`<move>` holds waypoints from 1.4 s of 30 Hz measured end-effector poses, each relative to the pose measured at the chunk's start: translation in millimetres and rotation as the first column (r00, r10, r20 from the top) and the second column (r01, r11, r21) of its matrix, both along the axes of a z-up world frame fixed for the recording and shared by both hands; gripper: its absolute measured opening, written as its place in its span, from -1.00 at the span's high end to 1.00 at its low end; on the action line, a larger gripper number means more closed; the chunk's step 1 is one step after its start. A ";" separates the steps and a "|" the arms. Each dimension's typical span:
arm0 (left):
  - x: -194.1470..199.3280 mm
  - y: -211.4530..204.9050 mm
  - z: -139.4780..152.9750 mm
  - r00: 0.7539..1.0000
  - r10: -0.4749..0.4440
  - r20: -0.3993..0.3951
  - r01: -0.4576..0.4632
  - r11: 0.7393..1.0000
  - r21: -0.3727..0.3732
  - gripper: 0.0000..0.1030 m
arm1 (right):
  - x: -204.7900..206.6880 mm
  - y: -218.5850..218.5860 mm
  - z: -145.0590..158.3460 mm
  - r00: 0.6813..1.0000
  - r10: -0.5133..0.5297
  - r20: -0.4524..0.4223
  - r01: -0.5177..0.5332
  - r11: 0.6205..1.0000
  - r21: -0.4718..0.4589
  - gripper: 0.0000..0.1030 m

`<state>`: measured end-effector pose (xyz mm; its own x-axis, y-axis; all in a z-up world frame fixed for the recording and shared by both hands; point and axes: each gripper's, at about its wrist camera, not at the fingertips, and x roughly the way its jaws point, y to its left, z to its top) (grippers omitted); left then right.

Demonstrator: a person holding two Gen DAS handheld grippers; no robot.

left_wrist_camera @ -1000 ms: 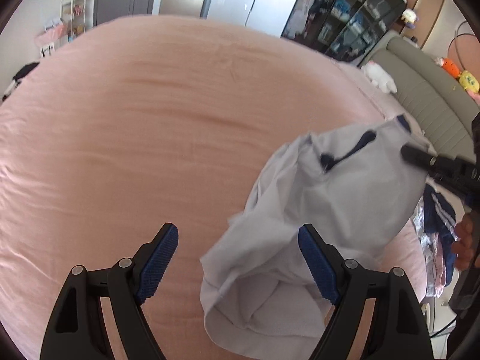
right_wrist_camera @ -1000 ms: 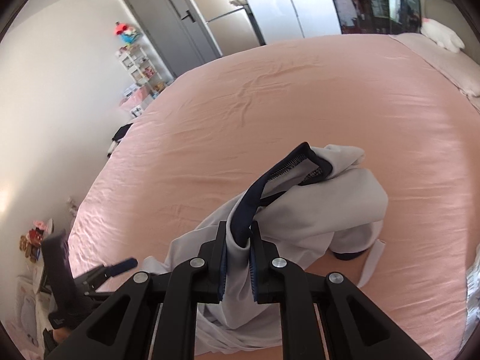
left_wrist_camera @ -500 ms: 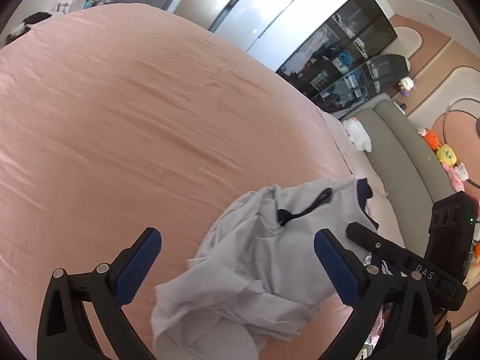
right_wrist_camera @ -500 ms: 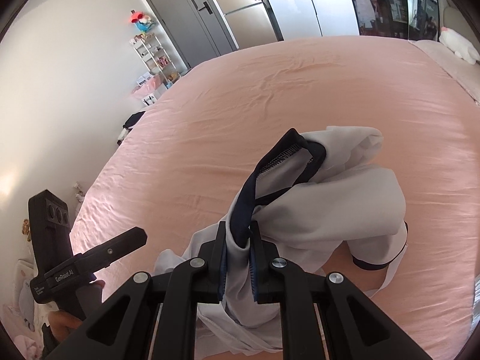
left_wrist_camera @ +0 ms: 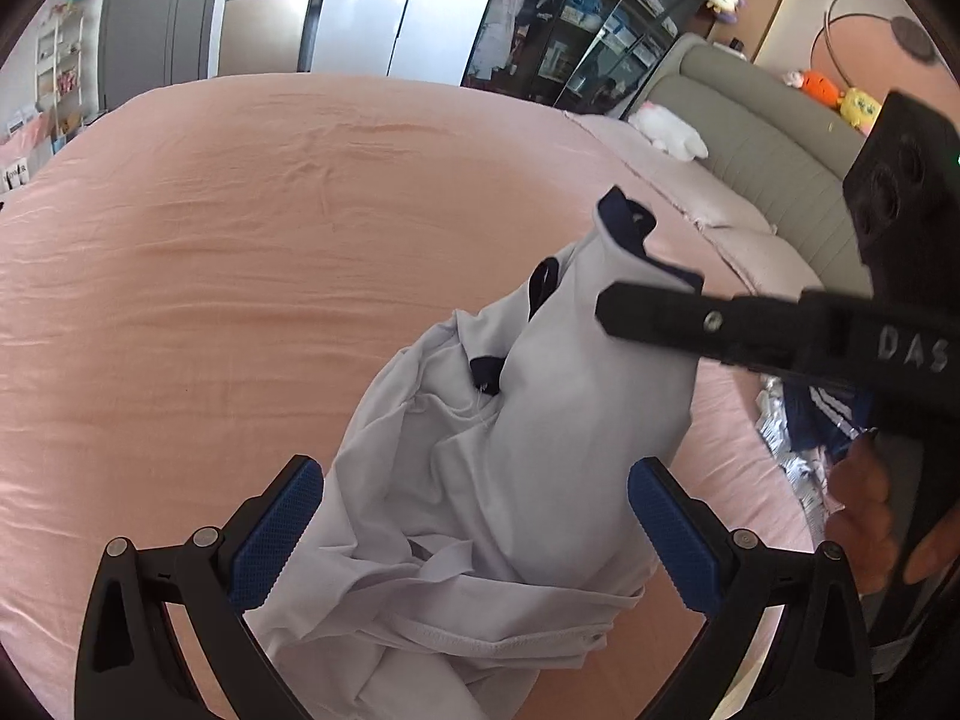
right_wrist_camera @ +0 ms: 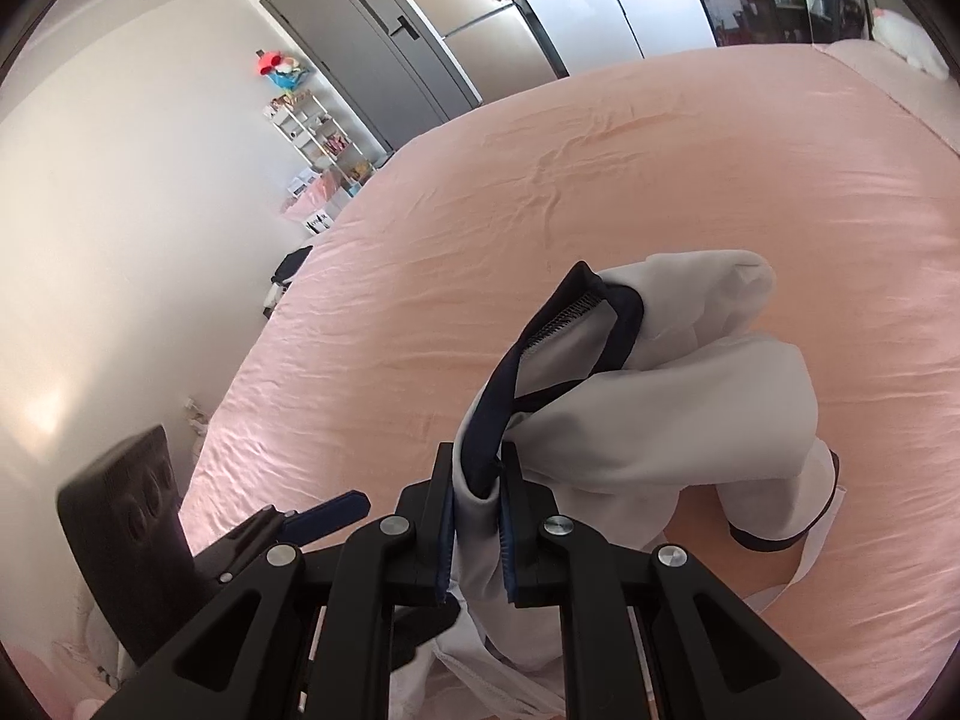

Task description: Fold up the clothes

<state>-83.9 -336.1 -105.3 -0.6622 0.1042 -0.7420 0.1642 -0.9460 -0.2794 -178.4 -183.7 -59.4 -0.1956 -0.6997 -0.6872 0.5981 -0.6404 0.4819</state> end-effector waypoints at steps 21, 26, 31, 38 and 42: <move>-28.8 33.4 -0.8 0.996 -0.050 -0.072 0.055 0.996 0.065 -1.00 | 9.4 11.8 11.7 0.999 0.006 0.033 -0.005 0.999 -0.032 0.80; -35.5 36.6 -3.6 0.995 -0.068 -0.075 0.074 0.995 0.069 -0.54 | 7.7 18.7 12.0 0.999 -0.013 0.050 0.016 0.998 -0.064 0.80; -41.6 40.7 -11.9 0.996 -0.067 -0.056 0.072 0.994 0.086 -0.02 | 5.5 19.7 7.9 0.997 -0.021 0.068 0.025 0.997 -0.069 0.80; -38.9 28.9 -17.4 0.997 0.012 -0.072 0.000 0.986 0.170 0.49 | -0.3 23.4 -1.8 0.995 -0.035 0.097 0.044 0.995 -0.094 0.80; -39.1 25.6 -20.1 0.997 0.020 -0.069 -0.007 0.985 0.175 0.59 | -0.7 20.7 -7.7 0.994 -0.006 0.108 0.017 0.995 -0.103 0.74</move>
